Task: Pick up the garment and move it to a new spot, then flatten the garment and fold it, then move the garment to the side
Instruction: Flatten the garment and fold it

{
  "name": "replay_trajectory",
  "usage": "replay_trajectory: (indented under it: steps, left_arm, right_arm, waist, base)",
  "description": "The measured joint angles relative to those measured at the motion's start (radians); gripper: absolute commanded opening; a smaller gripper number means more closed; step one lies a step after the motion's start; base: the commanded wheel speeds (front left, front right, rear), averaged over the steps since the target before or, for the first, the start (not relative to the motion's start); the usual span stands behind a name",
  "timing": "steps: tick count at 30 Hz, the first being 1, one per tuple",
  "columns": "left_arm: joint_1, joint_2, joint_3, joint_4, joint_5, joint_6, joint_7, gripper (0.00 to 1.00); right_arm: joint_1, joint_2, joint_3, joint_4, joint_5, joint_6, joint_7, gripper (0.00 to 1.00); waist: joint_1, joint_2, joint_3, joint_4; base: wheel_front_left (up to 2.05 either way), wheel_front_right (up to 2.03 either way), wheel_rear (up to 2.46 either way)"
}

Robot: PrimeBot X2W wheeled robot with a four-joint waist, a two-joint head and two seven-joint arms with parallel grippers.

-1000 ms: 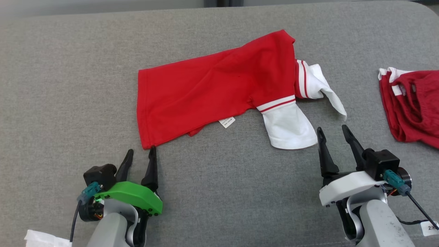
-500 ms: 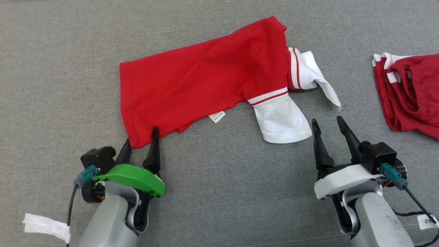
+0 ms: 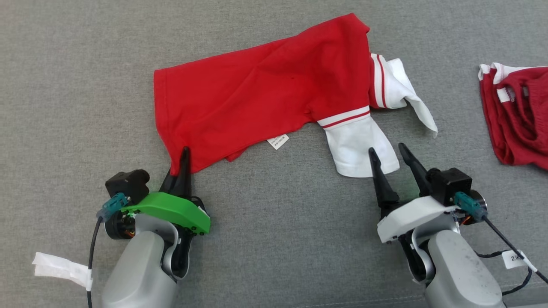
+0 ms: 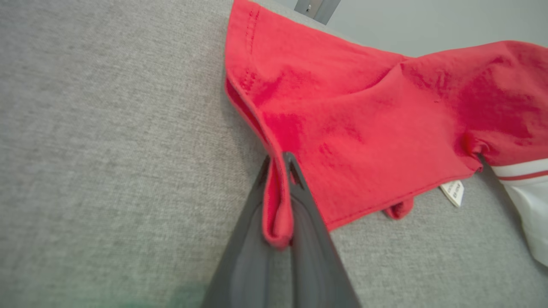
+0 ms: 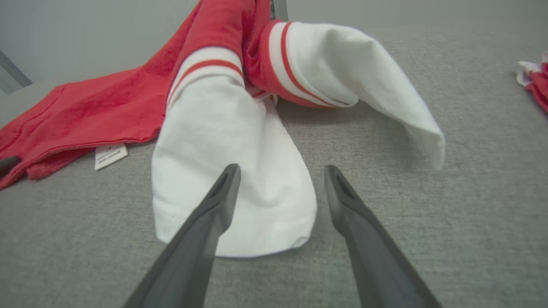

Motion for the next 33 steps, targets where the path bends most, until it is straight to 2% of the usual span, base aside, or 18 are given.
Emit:
replay_trajectory:
  steps: [5,10,11,12,13,20,24,29,33]
  left_arm:
    - [0.002,-0.004,-0.013,-0.017,0.005,-0.001,0.001,0.00]
    - [0.011,-0.006,-0.007,-0.032,0.026,-0.002,0.003,0.00]
    - [0.012,-0.006,-0.005,-0.034,0.026,-0.002,0.003,0.00]
    - [0.012,-0.006,-0.002,-0.035,0.028,-0.002,0.003,0.00]
    - [0.013,-0.006,-0.001,-0.036,0.028,-0.002,0.003,0.00]
    - [0.039,-0.003,0.047,-0.106,0.045,-0.002,0.004,0.00]
    - [0.067,-0.004,0.070,-0.182,0.069,-0.002,0.005,0.00]
    - [0.067,0.009,0.139,-0.315,0.109,-0.002,0.005,0.00]
    - [0.018,0.064,0.194,-0.430,0.123,-0.002,0.005,0.00]
  right_arm:
    - [-0.044,-0.002,-0.050,0.125,-0.017,0.000,-0.004,1.00]
    - [-0.059,-0.007,-0.019,0.164,-0.013,-0.003,-0.010,1.00]
    - [-0.059,-0.011,-0.002,0.168,-0.009,-0.005,-0.012,0.95]
    - [-0.059,-0.012,0.011,0.171,-0.008,-0.006,-0.013,0.40]
    - [-0.059,-0.013,0.028,0.176,-0.001,-0.006,-0.015,0.00]
    - [-0.030,-0.004,0.048,0.135,0.052,-0.003,-0.008,0.00]
    - [-0.008,0.001,0.035,0.033,0.113,-0.001,-0.001,0.00]
    - [-0.044,-0.001,-0.033,-0.124,0.191,-0.001,-0.001,0.00]
    - [-0.141,-0.015,-0.066,-0.246,0.252,-0.001,-0.001,0.00]
  waist:
    - [0.0000,0.0000,0.009,0.028]
    - [0.0001,0.0000,0.014,0.047]
    - [0.0000,0.0000,0.014,0.049]
    - [0.0000,0.0000,0.014,0.049]
    - [0.0000,0.0000,0.014,0.049]
    - [0.0000,0.0000,-0.005,0.045]
    - [0.0001,0.0000,-0.038,0.044]
    - [0.0000,0.0000,-0.099,0.042]
    - [0.0001,0.0000,-0.162,0.039]
  base:
    - [0.00,0.00,0.00]
    - [0.00,0.00,0.00]
    - [0.00,0.00,0.00]
    - [0.00,0.00,0.00]
    - [0.00,0.00,0.00]
    - [0.00,0.00,0.00]
    - [0.00,0.00,0.00]
    - [0.00,0.00,0.00]
    - [0.00,0.00,0.00]
